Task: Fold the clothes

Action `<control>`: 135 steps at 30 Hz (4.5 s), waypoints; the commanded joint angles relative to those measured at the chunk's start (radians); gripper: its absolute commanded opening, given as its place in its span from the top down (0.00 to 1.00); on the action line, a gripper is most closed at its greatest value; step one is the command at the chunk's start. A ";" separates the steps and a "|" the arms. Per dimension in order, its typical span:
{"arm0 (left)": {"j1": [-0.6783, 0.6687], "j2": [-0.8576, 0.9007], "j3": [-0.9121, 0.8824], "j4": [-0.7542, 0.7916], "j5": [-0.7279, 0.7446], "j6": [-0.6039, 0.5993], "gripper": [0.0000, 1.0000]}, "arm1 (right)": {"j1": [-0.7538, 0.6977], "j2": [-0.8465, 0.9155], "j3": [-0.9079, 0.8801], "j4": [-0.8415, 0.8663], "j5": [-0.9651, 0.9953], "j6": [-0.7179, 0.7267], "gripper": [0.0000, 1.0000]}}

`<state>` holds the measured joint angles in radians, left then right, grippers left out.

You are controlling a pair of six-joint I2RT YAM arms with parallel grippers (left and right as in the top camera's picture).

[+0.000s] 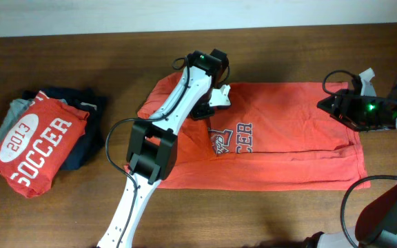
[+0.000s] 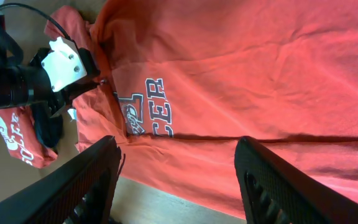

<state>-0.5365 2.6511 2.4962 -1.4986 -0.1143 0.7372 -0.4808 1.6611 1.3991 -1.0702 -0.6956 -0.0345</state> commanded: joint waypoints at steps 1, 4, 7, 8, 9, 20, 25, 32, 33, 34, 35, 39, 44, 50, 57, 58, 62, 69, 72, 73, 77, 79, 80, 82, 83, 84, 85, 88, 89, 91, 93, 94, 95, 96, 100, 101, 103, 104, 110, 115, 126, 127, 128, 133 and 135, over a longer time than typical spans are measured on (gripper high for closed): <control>0.003 -0.007 0.022 -0.002 -0.072 -0.051 0.87 | 0.003 -0.017 0.010 0.000 0.005 -0.010 0.38; 0.003 -0.033 0.049 -0.004 -0.093 -0.080 0.94 | 0.003 -0.017 0.010 0.005 0.011 -0.010 0.38; 0.003 -0.076 0.073 -0.004 -0.092 -0.083 0.96 | 0.003 -0.017 0.010 0.024 0.048 -0.009 0.39; 0.003 -0.094 0.082 -0.004 -0.092 -0.083 0.96 | 0.003 -0.017 0.010 0.032 0.061 0.000 0.39; 0.003 -0.111 0.088 -0.003 -0.092 -0.083 0.96 | 0.003 -0.017 0.010 0.040 0.082 0.026 0.39; 0.002 -0.193 0.091 0.052 -0.136 -0.068 0.96 | 0.003 -0.002 0.010 0.240 0.208 0.103 0.39; -0.004 -0.213 0.091 0.078 -0.206 -0.068 0.96 | 0.003 0.058 0.010 0.330 0.207 0.103 0.39; -0.010 -0.231 0.091 0.077 -0.204 -0.068 0.95 | 0.003 0.179 0.010 0.466 0.207 0.103 0.34; -0.012 -0.232 0.091 0.078 -0.204 -0.068 0.95 | 0.003 0.196 0.010 0.488 0.207 0.103 0.34; -0.016 -0.232 0.091 0.080 -0.204 -0.068 0.95 | 0.003 0.213 0.010 0.510 0.207 0.103 0.34; -0.020 -0.232 0.091 0.083 -0.204 -0.070 0.95 | 0.003 0.229 0.010 0.529 0.208 0.103 0.34; -0.037 -0.232 0.091 0.103 -0.196 -0.071 0.95 | 0.003 0.295 0.051 0.549 0.219 0.051 0.34; -0.046 -0.232 0.091 0.116 -0.196 -0.072 0.94 | 0.011 0.389 0.206 0.454 0.351 -0.056 0.34; -0.045 -0.232 0.091 0.114 -0.196 -0.086 0.89 | 0.009 0.550 0.491 0.323 0.372 -0.056 0.28; -0.045 -0.232 0.091 0.110 -0.196 -0.095 0.89 | 0.009 0.697 0.601 0.303 0.397 -0.063 0.27; -0.045 -0.232 0.091 0.110 -0.196 -0.098 0.89 | 0.009 0.709 0.601 0.305 0.406 -0.063 0.27; -0.045 -0.232 0.091 0.108 -0.196 -0.098 0.89 | 0.013 0.744 0.601 0.319 0.418 -0.063 0.27; -0.045 -0.232 0.091 0.099 -0.196 -0.117 0.89 | 0.029 0.783 0.601 0.330 0.421 -0.062 0.31; -0.045 -0.232 0.091 0.099 -0.196 -0.117 0.88 | 0.036 0.798 0.601 0.338 0.424 -0.062 0.41; -0.045 -0.232 0.091 0.099 -0.196 -0.117 0.88 | 0.037 0.799 0.601 0.340 0.423 -0.061 0.44; -0.045 -0.232 0.091 0.091 -0.196 -0.117 0.88 | 0.037 0.799 0.601 0.343 0.424 -0.055 0.63; -0.045 -0.232 0.091 0.091 -0.196 -0.117 0.88 | 0.035 0.799 0.601 0.340 0.424 -0.055 0.68; -0.045 -0.232 0.091 0.090 -0.197 -0.117 0.88 | 0.035 0.799 0.601 0.336 0.425 -0.055 0.71; -0.045 -0.232 0.091 0.088 -0.197 -0.117 0.88 | 0.035 0.797 0.602 0.332 0.447 -0.053 0.78; -0.045 -0.232 0.091 0.088 -0.197 -0.117 0.88 | 0.035 0.797 0.605 0.329 0.454 -0.050 0.80; -0.045 -0.232 0.091 0.087 -0.197 -0.117 0.88 | 0.035 0.797 0.610 0.323 0.454 -0.038 0.87; -0.045 -0.232 0.091 0.085 -0.197 -0.117 0.88 | 0.034 0.797 0.621 0.314 0.453 -0.023 0.93; -0.045 -0.232 0.091 0.084 -0.198 -0.117 0.88 | 0.034 0.795 0.653 0.285 0.453 -0.009 0.96; -0.045 -0.232 0.091 0.084 -0.202 -0.117 0.88 | 0.034 0.795 0.667 0.272 0.453 -0.009 0.96; -0.045 -0.232 0.091 0.081 -0.217 -0.117 0.88 | 0.034 0.789 0.703 0.235 0.454 -0.010 0.96; -0.045 -0.232 0.091 0.073 -0.225 -0.117 0.88 | 0.033 0.785 0.742 0.195 0.453 -0.010 0.96; -0.045 -0.232 0.091 0.067 -0.227 -0.117 0.88 | 0.033 0.781 0.762 0.171 0.454 -0.010 0.96; -0.045 -0.234 0.091 0.060 -0.227 -0.117 0.88 | 0.033 0.780 0.785 0.140 0.453 -0.010 0.96; -0.045 -0.234 0.091 0.054 -0.227 -0.117 0.88 | 0.033 0.779 0.805 0.113 0.454 -0.010 0.96; -0.045 -0.253 0.091 0.031 -0.227 -0.117 0.88 | 0.033 0.778 0.895 -0.016 0.459 -0.009 0.96; -0.045 -0.260 0.091 0.027 -0.227 -0.117 0.88 | 0.033 0.778 0.913 -0.045 0.467 -0.009 0.96; -0.045 -0.284 0.091 0.019 -0.227 -0.117 0.89 | 0.033 0.778 0.943 -0.101 0.486 -0.010 0.96; -0.045 -0.299 0.091 0.016 -0.225 -0.117 0.88 | 0.033 0.778 0.954 -0.131 0.497 -0.009 0.96; -0.043 -0.375 0.091 -0.005 -0.184 -0.116 0.84 | 0.033 0.776 0.990 -0.237 0.497 -0.009 0.96; -0.039 -0.389 0.087 -0.014 0.033 -0.116 0.68 | 0.033 0.772 0.991 -0.245 0.491 -0.009 0.96; -0.033 -0.388 -0.259 0.078 0.104 -0.311 0.21 | 0.033 0.772 0.991 -0.248 0.479 0.010 0.96; -0.031 -0.388 -0.311 0.126 0.105 -0.322 0.20 | 0.033 0.772 0.991 -0.248 0.479 0.010 0.96; -0.029 -0.388 -0.352 0.169 0.104 -0.327 0.20 | 0.033 0.772 0.991 -0.248 0.479 0.010 0.96; -0.032 -0.388 -0.469 0.354 0.108 -0.367 0.21 | 0.033 0.772 0.991 -0.247 0.478 0.017 0.96; -0.033 -0.388 -0.495 0.399 0.091 -0.367 0.21 | 0.033 0.772 0.991 -0.246 0.467 0.017 0.96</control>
<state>-0.5728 2.2730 2.0247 -1.1305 -0.0296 0.4057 -0.4511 2.4424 2.3604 -1.3163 -0.2184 -0.0261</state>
